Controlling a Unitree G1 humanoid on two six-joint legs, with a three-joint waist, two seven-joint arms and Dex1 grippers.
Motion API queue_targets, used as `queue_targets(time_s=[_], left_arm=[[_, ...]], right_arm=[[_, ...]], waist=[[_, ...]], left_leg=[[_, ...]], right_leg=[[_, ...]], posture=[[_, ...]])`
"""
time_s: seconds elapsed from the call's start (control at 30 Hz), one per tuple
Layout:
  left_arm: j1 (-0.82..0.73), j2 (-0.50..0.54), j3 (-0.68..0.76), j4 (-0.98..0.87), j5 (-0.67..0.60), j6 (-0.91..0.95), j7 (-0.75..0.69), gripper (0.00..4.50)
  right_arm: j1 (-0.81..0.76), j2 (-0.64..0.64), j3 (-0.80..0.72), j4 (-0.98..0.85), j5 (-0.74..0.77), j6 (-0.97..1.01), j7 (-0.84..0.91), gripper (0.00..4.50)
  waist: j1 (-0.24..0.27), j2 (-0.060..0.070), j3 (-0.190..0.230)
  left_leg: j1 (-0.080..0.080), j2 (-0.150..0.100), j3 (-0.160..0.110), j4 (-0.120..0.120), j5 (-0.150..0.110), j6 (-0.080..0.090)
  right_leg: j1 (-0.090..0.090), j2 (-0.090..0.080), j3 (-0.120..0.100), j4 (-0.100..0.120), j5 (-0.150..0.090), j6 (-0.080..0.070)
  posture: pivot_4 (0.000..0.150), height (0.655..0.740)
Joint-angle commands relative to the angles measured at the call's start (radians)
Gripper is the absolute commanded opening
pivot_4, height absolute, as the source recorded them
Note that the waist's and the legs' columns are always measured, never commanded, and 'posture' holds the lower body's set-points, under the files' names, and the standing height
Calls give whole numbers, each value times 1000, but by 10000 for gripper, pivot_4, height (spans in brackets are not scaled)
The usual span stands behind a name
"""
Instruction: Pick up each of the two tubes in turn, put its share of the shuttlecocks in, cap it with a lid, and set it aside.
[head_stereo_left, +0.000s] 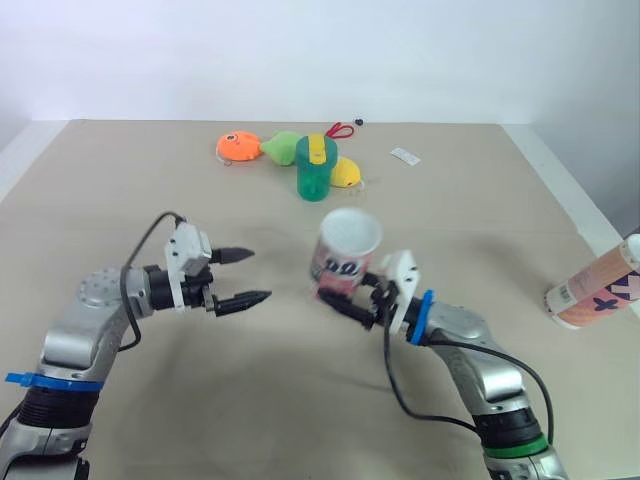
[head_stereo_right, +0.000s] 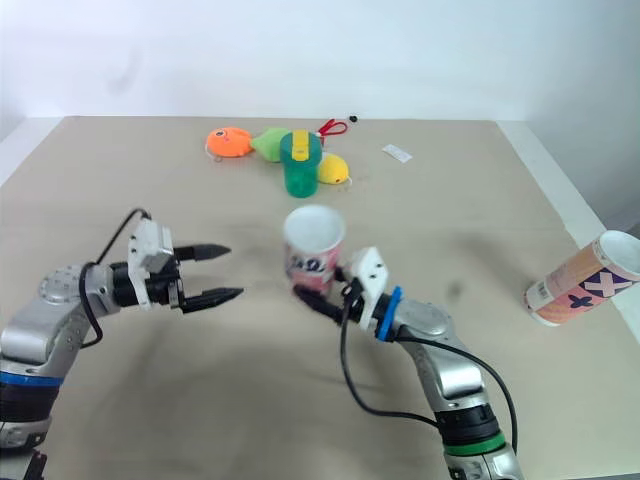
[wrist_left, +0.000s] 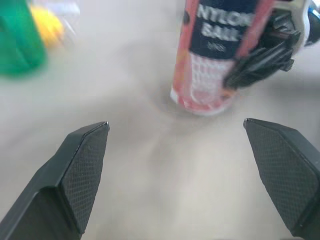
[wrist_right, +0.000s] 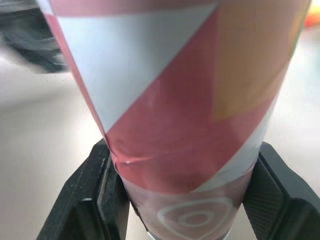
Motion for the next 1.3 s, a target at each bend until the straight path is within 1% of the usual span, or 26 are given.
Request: queue_targets(time_s=[0.03,0.13,0.27,0.4,0.6,0.67,0.7,0.73,0.77,0.9,1.03,1.13,1.2,1.3], left_arm=[[-45,-61,-22,-45,-12,-4,56,45000],[-84,-133,-72,-15,29,-42,95,45000],[-126,-214,-129,27,59,-75,111,45000],[-140,-249,-173,59,105,-122,112,45000],[-125,-267,-194,61,119,-137,110,45000],[-121,-268,-196,61,120,-138,110,45000],[-120,-268,-196,62,120,-138,111,45000],[-119,-267,-195,65,120,-140,111,45000],[-119,-266,-193,68,120,-141,112,45000],[-114,-262,-187,75,123,-146,114,45000],[-93,-252,-170,79,128,-144,122,45000],[-56,-253,-116,82,101,-127,160,45000],[-20,-245,-78,87,103,-131,190,45000],[60,-226,-28,70,134,-160,245,45000]], right_arm=[[33,28,-133,-85,-4,17,-192,27851],[52,39,-246,-64,-32,10,-337,27851],[66,34,-349,-9,-38,-1,-439,27851],[67,42,-390,32,-22,0,-482,27851],[87,38,-392,85,-50,-8,-534,27851],[95,41,-394,95,-43,-1,-540,36095],[97,43,-396,97,-35,2,-538,38381],[103,45,-397,93,-27,3,-536,43178],[107,46,-398,85,-19,4,-534,44624],[139,49,-420,37,22,-8,-523,44624],[246,73,-452,-100,118,-5,-500,44624],[325,65,-437,-168,182,7,-435,44624],[355,32,-401,-205,206,15,-368,44624],[366,-62,-284,-266,234,54,-219,44624]], waist=[[2,0,0],[8,0,0],[9,0,0],[4,2,0],[5,3,-1],[5,3,-1],[5,3,-1],[5,3,-1],[5,3,-1],[6,4,-1],[8,5,-2],[7,6,-3],[4,6,-3],[-12,7,-3]], left_leg=[[0,-1,0,0,0,0],[0,-3,1,1,1,-1],[0,-6,1,1,2,-2],[0,-5,2,0,2,-2],[1,-4,2,0,2,-1],[1,-4,2,1,2,-1],[1,-4,2,1,2,-1],[1,-4,2,1,2,-1],[1,-4,2,1,2,-1],[1,-4,2,1,2,-1],[1,-4,1,1,2,-1],[1,-4,1,1,2,-1],[1,-4,1,1,2,-1],[4,-3,2,1,3,0]], right_leg=[[0,0,0,0,0,1],[0,-1,1,0,1,2],[0,-2,1,0,2,2],[0,0,2,1,2,1],[0,1,3,1,3,1],[0,1,3,1,3,1],[0,1,3,1,3,1],[0,1,3,1,3,1],[0,1,3,1,3,1],[0,1,3,1,3,1],[1,1,2,1,3,2],[0,0,3,1,2,2],[1,0,4,1,3,2],[2,1,6,1,4,4]], posture=[[1500,7400],[1500,7400],[1500,7400],[1500,7400],[1500,7400],[1500,7400],[1500,7400],[1500,7400],[1500,7400],[1500,7400],[1500,7400],[1500,7400],[1500,7400],[1500,7400]])
